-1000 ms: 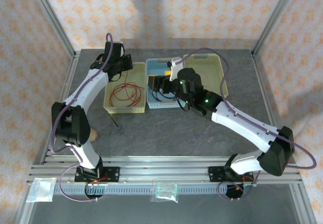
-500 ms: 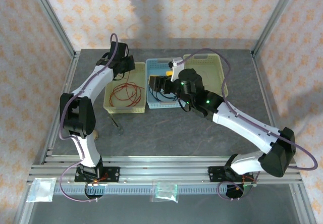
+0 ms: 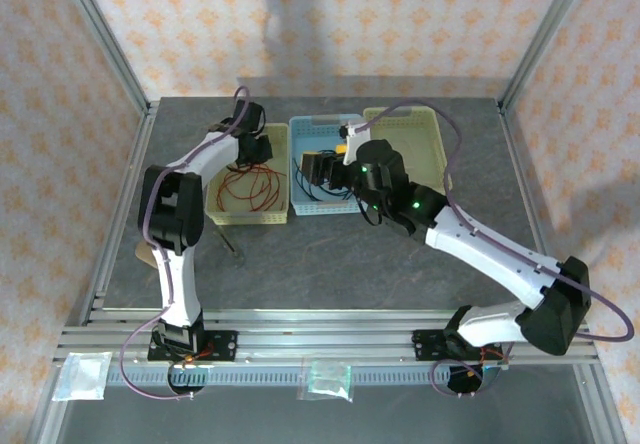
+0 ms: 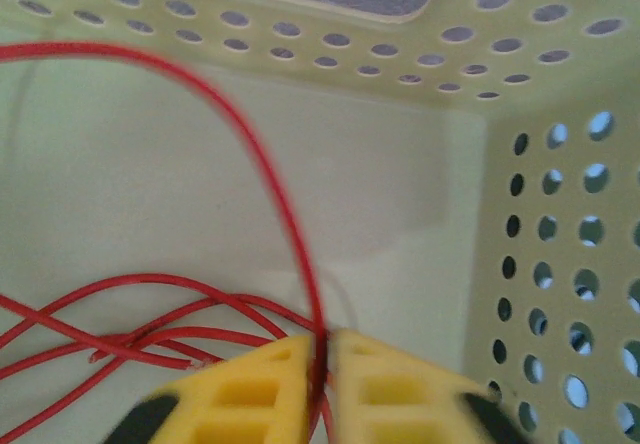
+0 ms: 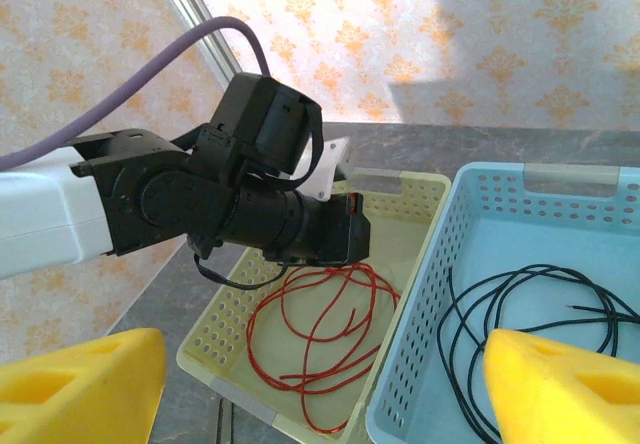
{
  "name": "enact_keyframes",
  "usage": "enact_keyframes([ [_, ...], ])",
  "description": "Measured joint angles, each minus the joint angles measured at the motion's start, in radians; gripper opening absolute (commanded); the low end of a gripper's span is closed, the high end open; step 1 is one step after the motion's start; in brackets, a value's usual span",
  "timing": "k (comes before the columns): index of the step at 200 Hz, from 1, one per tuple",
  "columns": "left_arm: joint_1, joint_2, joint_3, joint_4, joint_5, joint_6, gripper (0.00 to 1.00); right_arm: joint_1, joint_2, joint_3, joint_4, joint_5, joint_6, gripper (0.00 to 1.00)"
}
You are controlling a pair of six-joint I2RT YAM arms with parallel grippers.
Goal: Untangle the cables
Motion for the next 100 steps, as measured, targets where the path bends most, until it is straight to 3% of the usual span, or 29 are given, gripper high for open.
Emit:
enact_keyframes([
  [46,0.0,0.002,0.04,-0.009,-0.004,-0.016,0.61,0.0,-0.01,-0.013,-0.006,0.042,0.013,0.83],
  [77,-0.007,-0.026,0.035,-0.011,-0.004,-0.007,0.77,0.0,-0.011,-0.019,-0.014,0.093,0.031,0.85],
  [100,-0.031,-0.129,-0.019,-0.003,-0.004,-0.001,0.86,-0.001,-0.014,-0.019,-0.024,0.128,0.034,0.86],
])
